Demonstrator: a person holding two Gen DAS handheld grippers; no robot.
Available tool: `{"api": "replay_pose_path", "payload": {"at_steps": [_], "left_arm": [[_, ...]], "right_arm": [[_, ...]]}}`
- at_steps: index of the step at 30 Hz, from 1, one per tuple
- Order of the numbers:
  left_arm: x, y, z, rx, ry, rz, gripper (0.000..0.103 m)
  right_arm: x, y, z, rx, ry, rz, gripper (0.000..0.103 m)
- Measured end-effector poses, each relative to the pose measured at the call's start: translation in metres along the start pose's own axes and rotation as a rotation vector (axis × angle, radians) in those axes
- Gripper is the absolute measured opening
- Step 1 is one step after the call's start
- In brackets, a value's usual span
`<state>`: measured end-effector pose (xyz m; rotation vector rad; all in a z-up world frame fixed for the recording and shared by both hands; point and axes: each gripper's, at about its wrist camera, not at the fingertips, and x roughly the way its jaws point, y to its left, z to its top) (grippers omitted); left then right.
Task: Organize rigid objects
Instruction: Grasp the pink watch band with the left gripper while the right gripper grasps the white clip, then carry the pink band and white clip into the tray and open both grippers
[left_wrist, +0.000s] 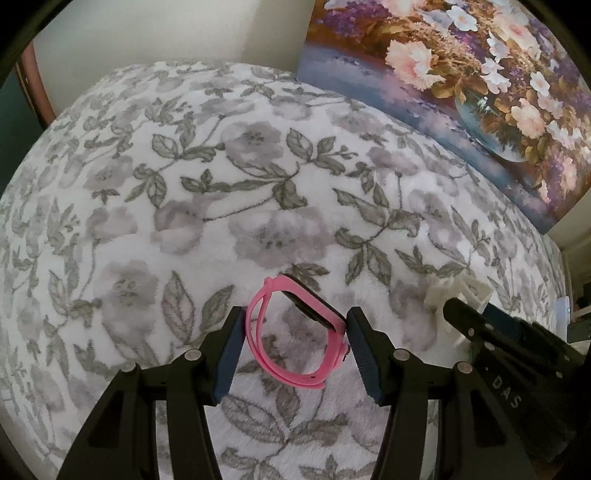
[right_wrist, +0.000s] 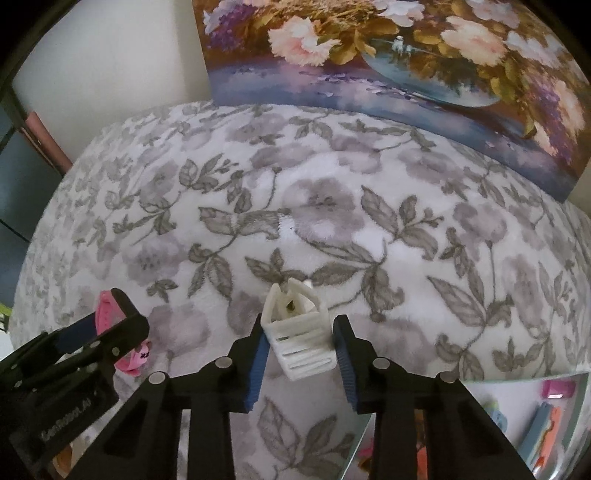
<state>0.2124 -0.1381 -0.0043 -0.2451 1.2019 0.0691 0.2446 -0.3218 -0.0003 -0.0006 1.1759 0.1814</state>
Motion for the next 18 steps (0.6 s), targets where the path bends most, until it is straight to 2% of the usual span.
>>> {"api": "replay_pose_path", "payload": {"at_steps": [7, 18], "left_arm": [[-0.049, -0.016, -0.005, 0.042, -0.057, 0.013, 0.058], [-0.13, -0.057, -0.055, 0.097, -0.151, -0.036, 0.058]], "right_arm": [[-0.044, -0.009, -0.023, 0.05, -0.037, 0.03, 0.034], [-0.126, -0.024, -0.092, 0.135, -0.093, 0.004, 0.034]]}}
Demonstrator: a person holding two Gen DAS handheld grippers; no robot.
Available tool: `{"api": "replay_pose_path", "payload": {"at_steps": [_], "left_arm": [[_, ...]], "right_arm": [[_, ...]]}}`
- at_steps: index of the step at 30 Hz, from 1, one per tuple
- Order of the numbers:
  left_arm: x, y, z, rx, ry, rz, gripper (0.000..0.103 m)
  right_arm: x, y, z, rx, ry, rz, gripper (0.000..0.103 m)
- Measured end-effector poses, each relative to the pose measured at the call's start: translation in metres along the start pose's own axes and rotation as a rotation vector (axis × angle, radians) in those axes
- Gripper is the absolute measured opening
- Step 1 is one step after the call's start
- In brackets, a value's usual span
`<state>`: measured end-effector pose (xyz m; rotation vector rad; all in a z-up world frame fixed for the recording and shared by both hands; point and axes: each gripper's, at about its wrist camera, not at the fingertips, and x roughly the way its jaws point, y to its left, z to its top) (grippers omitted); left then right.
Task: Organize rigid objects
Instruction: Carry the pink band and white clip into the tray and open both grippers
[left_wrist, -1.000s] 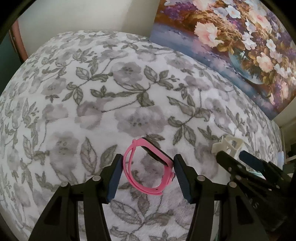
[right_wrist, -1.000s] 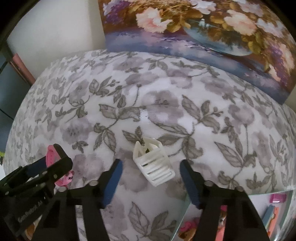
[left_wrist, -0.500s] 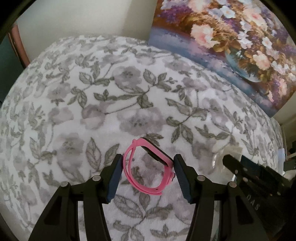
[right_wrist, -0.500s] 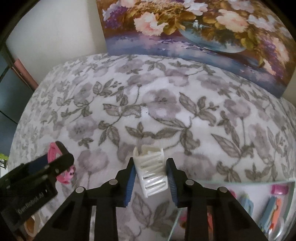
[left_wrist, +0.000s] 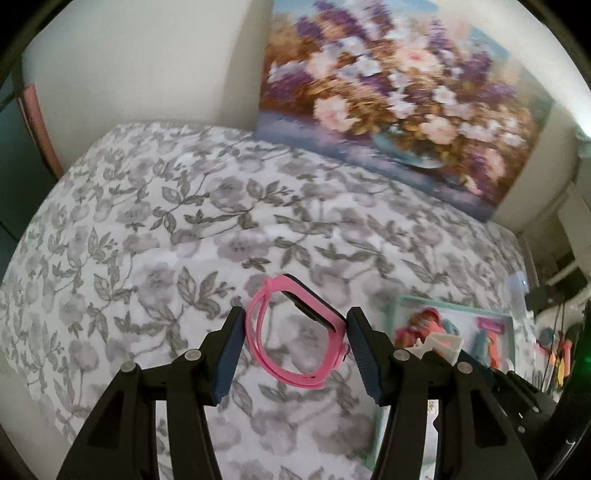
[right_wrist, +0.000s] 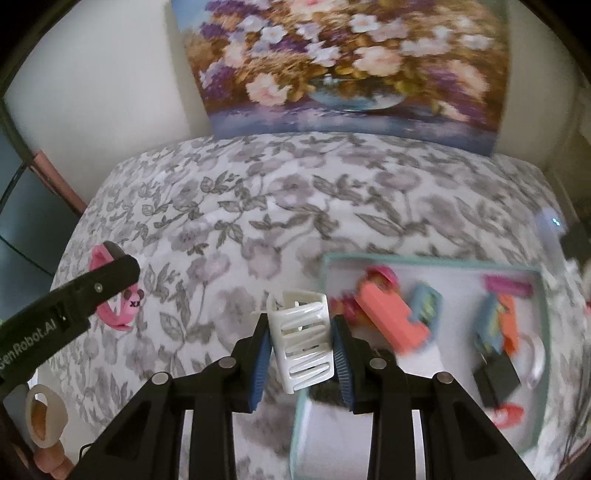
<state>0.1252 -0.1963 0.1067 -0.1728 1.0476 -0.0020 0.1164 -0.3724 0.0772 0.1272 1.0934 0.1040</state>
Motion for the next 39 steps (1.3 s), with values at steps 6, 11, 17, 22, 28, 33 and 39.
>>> {"api": "replay_pose_path", "payload": {"at_steps": [6, 11, 17, 22, 28, 33, 39], "left_arm": [[-0.017, -0.025, -0.035, 0.049, -0.001, -0.019, 0.058], [-0.02, -0.042, -0.057, 0.083, 0.015, -0.043, 0.058], [-0.014, -0.069, -0.092, 0.138, 0.065, -0.086, 0.058], [-0.001, -0.094, -0.112, 0.209, 0.111, -0.091, 0.058], [0.011, -0.115, -0.123, 0.275, 0.144, -0.077, 0.058], [0.021, -0.125, -0.128, 0.301, 0.167, -0.066, 0.058], [0.032, -0.135, -0.133, 0.319, 0.188, -0.056, 0.058]], "right_arm": [[-0.029, -0.028, -0.036, 0.087, -0.014, -0.011, 0.034], [-0.039, -0.053, -0.065, 0.15, -0.009, -0.046, 0.034], [-0.048, -0.077, -0.091, 0.22, -0.008, -0.053, 0.034], [-0.045, -0.099, -0.105, 0.266, 0.019, -0.074, 0.034], [-0.041, -0.116, -0.11, 0.289, 0.033, -0.098, 0.035], [-0.039, -0.125, -0.111, 0.299, 0.042, -0.115, 0.035], [-0.036, -0.133, -0.113, 0.303, 0.052, -0.127, 0.035]]}}
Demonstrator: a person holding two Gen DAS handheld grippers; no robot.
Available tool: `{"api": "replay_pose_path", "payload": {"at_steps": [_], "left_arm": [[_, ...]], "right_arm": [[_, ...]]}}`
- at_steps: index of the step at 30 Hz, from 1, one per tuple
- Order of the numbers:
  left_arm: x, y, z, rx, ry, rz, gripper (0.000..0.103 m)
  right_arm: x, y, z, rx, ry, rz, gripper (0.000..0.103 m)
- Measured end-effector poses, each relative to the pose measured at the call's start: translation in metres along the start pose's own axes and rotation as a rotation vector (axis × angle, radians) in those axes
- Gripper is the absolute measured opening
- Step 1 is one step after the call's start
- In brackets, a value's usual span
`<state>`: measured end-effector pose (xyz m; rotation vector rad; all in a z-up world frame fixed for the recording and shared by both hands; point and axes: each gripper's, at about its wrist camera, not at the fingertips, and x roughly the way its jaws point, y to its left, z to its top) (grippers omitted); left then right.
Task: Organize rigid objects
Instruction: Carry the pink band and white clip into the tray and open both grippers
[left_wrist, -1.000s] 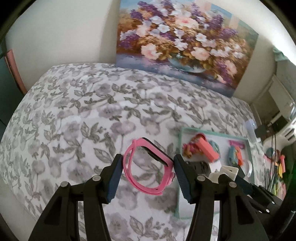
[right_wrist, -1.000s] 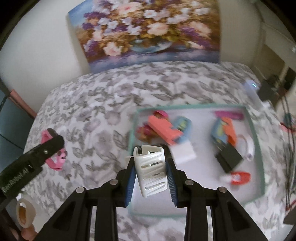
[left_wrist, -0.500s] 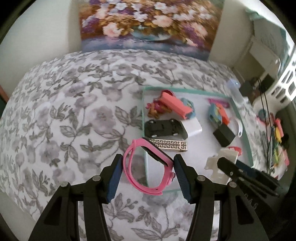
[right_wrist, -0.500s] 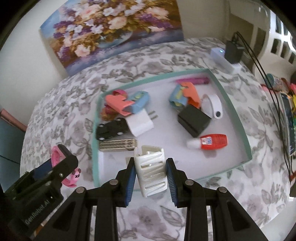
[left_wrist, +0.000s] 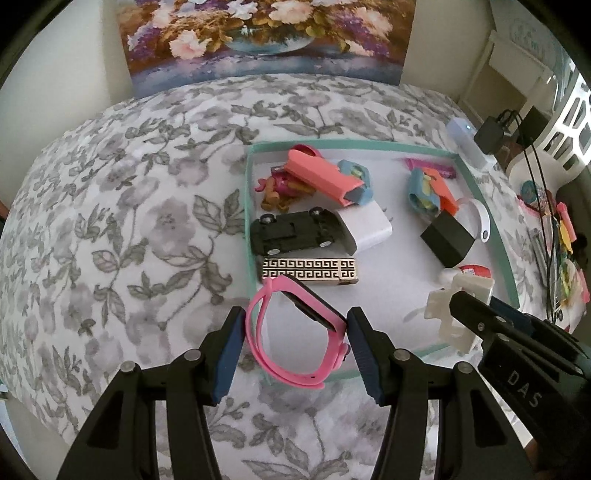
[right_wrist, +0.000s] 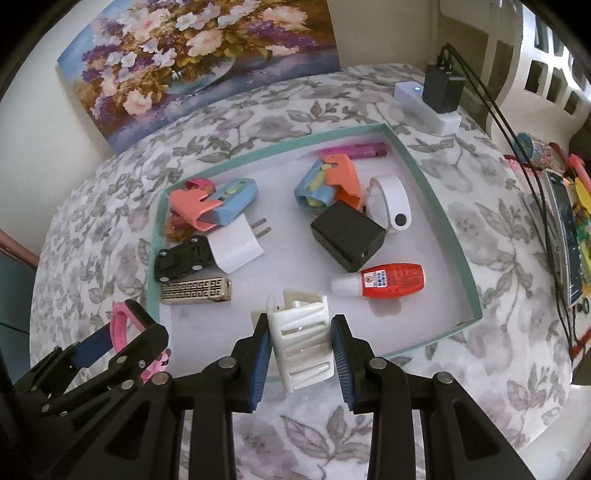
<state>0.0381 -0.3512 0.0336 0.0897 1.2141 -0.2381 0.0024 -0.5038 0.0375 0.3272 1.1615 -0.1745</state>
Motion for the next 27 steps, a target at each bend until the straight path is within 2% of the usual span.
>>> {"api": "replay_pose_path", "payload": {"at_steps": [13, 18, 26, 27], "left_arm": [[0.014, -0.005, 0.001, 0.024, 0.026, 0.017, 0.058], [0.013, -0.003, 0.002, 0.012, 0.026, 0.014, 0.068], [0.011, 0.009, 0.004, -0.035, 0.026, 0.022, 0.068], [0.011, 0.011, 0.004, -0.045, 0.026, 0.028, 0.07]], "right_arm": [[0.009, -0.004, -0.001, 0.0, 0.029, -0.01, 0.035], [0.012, -0.003, -0.001, -0.005, 0.04, -0.017, 0.035], [0.014, -0.002, -0.001, -0.009, 0.046, -0.025, 0.035], [0.015, -0.002, -0.001, -0.011, 0.048, -0.03, 0.038]]}}
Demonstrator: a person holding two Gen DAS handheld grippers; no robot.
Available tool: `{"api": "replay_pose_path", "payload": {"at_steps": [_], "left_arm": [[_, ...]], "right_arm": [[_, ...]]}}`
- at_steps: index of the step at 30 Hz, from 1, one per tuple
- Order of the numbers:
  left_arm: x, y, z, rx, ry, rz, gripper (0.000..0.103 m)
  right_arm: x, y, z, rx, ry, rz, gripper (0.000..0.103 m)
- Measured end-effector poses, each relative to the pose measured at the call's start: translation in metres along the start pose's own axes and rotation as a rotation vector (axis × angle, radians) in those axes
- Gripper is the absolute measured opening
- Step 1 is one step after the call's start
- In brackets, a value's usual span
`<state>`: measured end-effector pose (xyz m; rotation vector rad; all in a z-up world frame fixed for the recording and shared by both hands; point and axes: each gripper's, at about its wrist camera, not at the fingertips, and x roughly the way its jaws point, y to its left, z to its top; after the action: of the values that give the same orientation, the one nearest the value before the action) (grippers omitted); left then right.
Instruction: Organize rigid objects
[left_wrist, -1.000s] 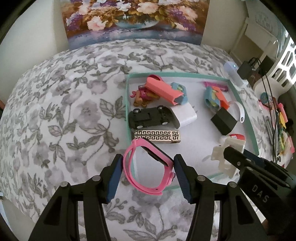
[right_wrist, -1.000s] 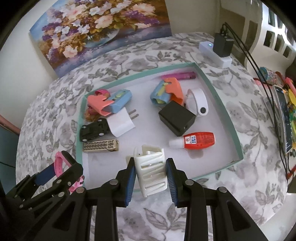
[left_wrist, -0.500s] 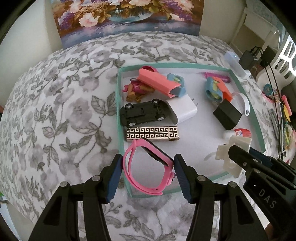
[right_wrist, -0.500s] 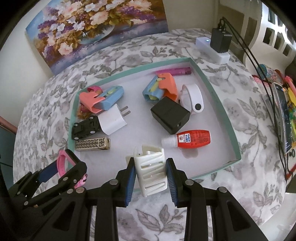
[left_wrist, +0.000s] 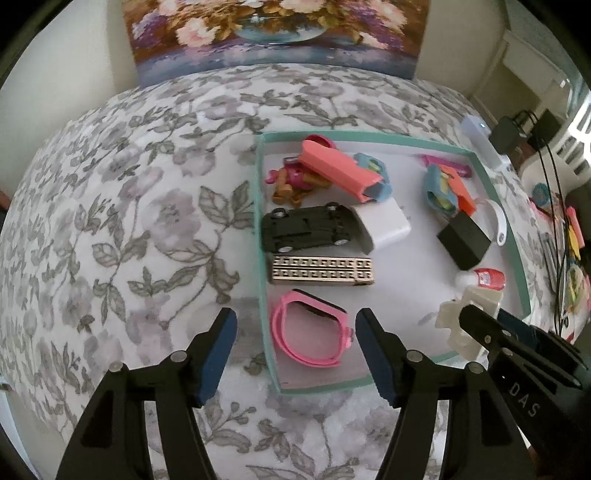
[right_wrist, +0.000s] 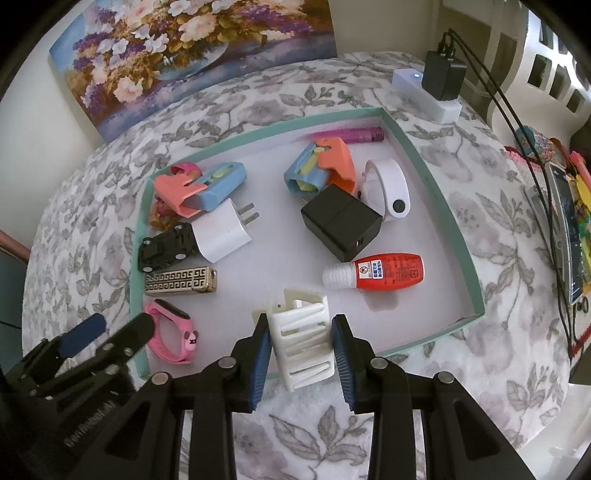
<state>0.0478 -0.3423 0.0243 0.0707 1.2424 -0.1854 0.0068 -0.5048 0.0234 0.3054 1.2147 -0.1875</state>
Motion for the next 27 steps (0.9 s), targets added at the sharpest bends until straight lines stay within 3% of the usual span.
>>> {"api": "replay_pose_path", "payload": {"at_steps": [3, 10, 12, 15, 17, 20, 27], "left_arm": [[0.001, 0.009, 0.001, -0.032, 0.005, 0.017, 0.081], [0.005, 0.032, 0.003, -0.119, 0.017, 0.033, 0.084], [0.006, 0.039, 0.003, -0.141, 0.02, 0.053, 0.097], [0.008, 0.051, 0.004, -0.173, 0.022, 0.096, 0.098], [0.009, 0.059, 0.003, -0.194, 0.022, 0.118, 0.098], [0.012, 0.067, 0.002, -0.218, 0.026, 0.133, 0.099], [0.018, 0.086, 0.002, -0.272, 0.031, 0.148, 0.099]], "right_arm": [[0.003, 0.001, 0.0, -0.005, 0.006, -0.018, 0.063], [0.004, 0.003, 0.0, -0.021, 0.002, -0.048, 0.077], [0.004, 0.003, 0.0, -0.026, 0.0, -0.055, 0.079], [0.003, 0.004, 0.0, -0.032, -0.015, -0.066, 0.088], [0.001, 0.005, 0.0, -0.038, -0.032, -0.071, 0.089], [-0.001, 0.007, 0.0, -0.047, -0.05, -0.084, 0.103], [-0.003, 0.008, 0.001, -0.054, -0.064, -0.101, 0.103]]}}
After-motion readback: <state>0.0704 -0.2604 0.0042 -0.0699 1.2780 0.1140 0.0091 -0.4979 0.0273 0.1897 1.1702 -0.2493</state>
